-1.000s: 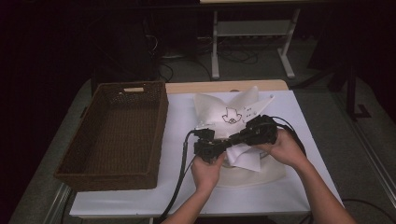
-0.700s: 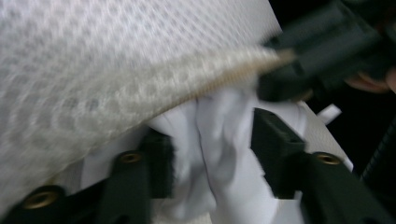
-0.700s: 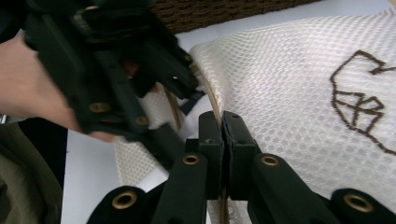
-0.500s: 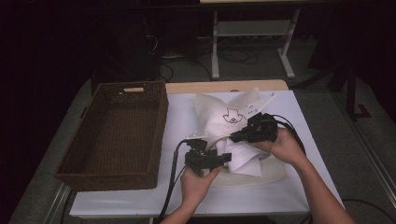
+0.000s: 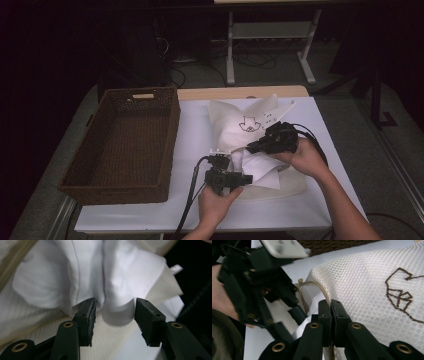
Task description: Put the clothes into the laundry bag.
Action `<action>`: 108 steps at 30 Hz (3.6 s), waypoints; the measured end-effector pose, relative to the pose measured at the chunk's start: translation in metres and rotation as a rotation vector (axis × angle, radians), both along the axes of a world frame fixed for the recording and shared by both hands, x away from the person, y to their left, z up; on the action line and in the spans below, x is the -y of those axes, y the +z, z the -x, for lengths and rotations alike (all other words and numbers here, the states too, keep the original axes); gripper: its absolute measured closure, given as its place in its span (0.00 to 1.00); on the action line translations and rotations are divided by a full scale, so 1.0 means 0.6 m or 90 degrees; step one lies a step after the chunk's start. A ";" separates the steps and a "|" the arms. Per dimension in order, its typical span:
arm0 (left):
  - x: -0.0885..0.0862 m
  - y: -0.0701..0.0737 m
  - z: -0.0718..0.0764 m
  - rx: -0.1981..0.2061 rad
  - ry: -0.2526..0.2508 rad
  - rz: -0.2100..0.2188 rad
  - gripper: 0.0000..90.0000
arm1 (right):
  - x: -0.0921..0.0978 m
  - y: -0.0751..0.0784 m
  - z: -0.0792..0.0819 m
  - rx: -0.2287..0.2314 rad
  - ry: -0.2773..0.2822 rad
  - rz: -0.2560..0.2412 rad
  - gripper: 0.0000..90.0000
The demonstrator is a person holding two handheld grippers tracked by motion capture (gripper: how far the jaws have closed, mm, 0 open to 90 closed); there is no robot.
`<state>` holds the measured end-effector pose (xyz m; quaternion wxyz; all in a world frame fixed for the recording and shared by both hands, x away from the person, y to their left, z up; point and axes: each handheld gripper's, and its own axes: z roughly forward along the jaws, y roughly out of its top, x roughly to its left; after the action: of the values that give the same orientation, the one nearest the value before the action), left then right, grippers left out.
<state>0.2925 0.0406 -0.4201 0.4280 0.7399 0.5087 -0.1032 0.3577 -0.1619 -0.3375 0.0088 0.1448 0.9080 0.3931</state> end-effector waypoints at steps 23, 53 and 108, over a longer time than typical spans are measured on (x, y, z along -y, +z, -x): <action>0.013 -0.016 -0.071 0.069 0.165 0.022 0.87 | -0.007 -0.008 0.001 0.000 -0.024 -0.008 0.96; 0.019 -0.025 -0.043 0.057 0.050 0.056 0.91 | 0.009 -0.022 -0.004 -0.007 -0.045 -0.007 0.95; 0.017 -0.015 -0.036 0.143 0.090 -0.028 0.60 | 0.004 -0.033 -0.011 -0.029 -0.049 -0.005 0.95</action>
<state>0.3140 0.0303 -0.4290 0.4720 0.7183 0.5107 0.0216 0.3643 -0.1645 -0.3572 0.0027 0.1882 0.9002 0.3928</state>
